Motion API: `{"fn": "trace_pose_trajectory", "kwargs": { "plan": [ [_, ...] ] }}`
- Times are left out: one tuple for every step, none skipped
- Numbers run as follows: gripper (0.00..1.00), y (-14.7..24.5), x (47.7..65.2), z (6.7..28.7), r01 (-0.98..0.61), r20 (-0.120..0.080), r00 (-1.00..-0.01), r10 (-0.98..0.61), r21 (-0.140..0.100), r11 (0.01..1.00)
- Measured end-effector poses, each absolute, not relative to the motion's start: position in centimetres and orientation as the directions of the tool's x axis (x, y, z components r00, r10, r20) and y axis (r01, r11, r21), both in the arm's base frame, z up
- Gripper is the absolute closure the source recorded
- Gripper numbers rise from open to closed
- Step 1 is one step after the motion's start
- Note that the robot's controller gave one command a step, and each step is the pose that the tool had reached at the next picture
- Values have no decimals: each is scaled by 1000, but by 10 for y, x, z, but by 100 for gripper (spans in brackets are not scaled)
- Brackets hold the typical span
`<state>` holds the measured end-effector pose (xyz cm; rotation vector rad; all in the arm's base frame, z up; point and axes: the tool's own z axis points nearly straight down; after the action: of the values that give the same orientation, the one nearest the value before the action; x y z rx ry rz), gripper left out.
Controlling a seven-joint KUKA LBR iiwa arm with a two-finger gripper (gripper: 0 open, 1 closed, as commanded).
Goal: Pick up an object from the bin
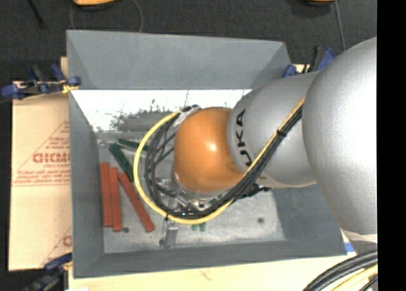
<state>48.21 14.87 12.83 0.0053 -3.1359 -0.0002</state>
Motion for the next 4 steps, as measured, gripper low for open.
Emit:
{"fn": "trace_pose_trajectory", "kwargs": {
  "plan": [
    [0, 73, 487, 70, -135, -10, -991, -135, -1, 991],
    [0, 17, 495, 101, -183, -5, -983, -183, -4, 983],
    [0, 2, 544, 74, -249, -6, -969, -249, -3, 969],
    [100, 3, 543, 75, -246, -3, -969, -246, 1, 969]
  ]
}}
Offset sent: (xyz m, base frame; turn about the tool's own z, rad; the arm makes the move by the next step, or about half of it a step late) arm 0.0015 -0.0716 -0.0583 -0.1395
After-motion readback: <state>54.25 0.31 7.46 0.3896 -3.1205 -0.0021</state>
